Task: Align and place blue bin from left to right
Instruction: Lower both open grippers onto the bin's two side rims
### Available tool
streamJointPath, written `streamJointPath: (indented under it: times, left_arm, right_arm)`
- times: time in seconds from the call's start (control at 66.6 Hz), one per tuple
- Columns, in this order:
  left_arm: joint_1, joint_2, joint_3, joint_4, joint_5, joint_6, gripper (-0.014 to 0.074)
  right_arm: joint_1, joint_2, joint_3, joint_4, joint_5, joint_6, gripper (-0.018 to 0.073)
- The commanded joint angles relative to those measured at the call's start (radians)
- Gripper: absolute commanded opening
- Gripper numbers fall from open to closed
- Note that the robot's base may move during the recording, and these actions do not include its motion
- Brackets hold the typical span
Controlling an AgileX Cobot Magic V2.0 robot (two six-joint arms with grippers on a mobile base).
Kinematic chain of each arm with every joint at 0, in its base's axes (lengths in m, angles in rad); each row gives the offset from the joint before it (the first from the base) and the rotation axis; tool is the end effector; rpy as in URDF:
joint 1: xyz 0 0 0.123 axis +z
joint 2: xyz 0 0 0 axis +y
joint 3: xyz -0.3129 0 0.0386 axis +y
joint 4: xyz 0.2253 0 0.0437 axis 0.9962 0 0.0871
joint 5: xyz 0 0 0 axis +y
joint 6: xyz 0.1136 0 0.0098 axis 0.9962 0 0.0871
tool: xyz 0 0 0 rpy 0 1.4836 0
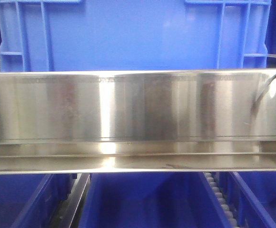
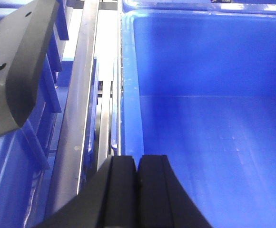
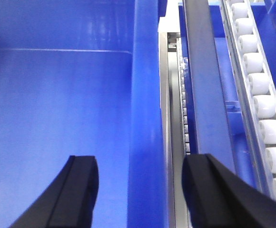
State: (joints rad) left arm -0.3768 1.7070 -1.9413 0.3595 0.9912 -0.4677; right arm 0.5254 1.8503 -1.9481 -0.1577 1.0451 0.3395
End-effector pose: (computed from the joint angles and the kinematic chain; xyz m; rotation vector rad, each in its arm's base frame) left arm 0.3630 -0.1075 0.4575 -0.0424 2.1771 -0.0341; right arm 0.3689 0.1960 0.3933 -0.2595 2.4102 0.1942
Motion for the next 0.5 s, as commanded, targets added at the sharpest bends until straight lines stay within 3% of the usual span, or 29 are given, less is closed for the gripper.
streamJointPath:
  times: [0.0,0.27,0.345,0.48]
  left_arm:
    - [-0.008,-0.004,-0.008,0.002,-0.003,-0.006,-0.0111]
    - [-0.008,-0.004,-0.008,0.002,-0.003,-0.006,-0.0111]
    - [-0.008,-0.004,-0.008,0.002,-0.003,-0.006,-0.0111]
    - [-0.008,-0.004,-0.008,0.002,-0.003,-0.006,-0.0111]
  right_arm:
    - [-0.006,-0.007,-0.008,-0.007,-0.006,0.002,0.0288]
    - [-0.006,-0.007,-0.008,-0.007,-0.006,0.002,0.0276]
    - [-0.006,-0.007,-0.008,-0.007,-0.006,0.002,0.0231]
    - [-0.006,-0.007,-0.008,-0.007,-0.006,0.002,0.0070]
